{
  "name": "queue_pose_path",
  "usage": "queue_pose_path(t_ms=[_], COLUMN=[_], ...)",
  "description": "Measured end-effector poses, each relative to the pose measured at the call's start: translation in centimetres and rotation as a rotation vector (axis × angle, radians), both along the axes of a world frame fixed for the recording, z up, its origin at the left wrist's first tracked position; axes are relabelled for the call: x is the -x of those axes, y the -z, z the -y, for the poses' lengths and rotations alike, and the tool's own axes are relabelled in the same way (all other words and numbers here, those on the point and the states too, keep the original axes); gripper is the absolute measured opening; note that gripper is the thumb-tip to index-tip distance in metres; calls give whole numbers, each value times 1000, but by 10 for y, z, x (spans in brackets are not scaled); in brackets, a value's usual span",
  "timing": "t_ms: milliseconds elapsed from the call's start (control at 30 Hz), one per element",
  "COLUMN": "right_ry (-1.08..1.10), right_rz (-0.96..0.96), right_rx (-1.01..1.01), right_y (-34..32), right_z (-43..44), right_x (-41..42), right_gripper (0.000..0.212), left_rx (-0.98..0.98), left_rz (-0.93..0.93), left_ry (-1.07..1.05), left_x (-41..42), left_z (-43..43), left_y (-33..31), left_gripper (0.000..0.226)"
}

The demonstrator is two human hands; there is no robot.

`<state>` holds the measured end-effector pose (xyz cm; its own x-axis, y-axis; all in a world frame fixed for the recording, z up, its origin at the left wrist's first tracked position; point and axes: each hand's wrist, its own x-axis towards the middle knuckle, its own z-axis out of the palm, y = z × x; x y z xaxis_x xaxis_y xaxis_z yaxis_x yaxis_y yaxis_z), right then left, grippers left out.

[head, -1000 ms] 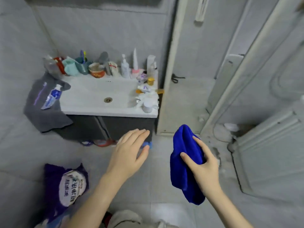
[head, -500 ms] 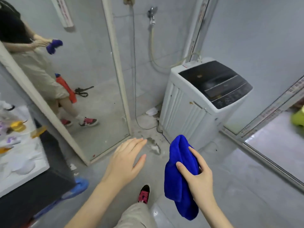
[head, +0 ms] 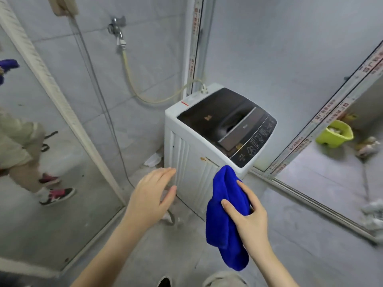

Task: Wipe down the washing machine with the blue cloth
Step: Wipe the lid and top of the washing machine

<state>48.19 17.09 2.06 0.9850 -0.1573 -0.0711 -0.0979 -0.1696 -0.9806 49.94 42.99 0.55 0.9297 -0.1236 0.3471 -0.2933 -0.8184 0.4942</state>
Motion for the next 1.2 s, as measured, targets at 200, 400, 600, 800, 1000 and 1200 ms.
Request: queue_pose_path(t_ms=[200, 400, 600, 800, 1000, 1200], right_ry=[-40, -211, -410, -569, -615, -695], right_rz=[-25, -27, -92, -121, -96, -59], right_rx=[36, 118, 180, 225, 258, 323], right_y=[19, 32, 35, 46, 62, 56], right_z=[57, 143, 218, 241, 223, 199], right_x=[-96, -208, -312, -400, -457, -512], right_gripper=[57, 55, 58, 62, 64, 66], left_rx=[-27, -3, 65, 75, 112, 126], left_rz=[-22, -111, -206, -248, -310, -315], left_ry=[-46, -266, -520, -655, -688, -735], left_x=[-79, -128, -160, -208, -257, -307], left_z=[45, 120, 212, 261, 264, 241], left_y=[29, 60, 67, 64, 79, 73], left_gripper=[46, 47, 47, 49, 51, 55])
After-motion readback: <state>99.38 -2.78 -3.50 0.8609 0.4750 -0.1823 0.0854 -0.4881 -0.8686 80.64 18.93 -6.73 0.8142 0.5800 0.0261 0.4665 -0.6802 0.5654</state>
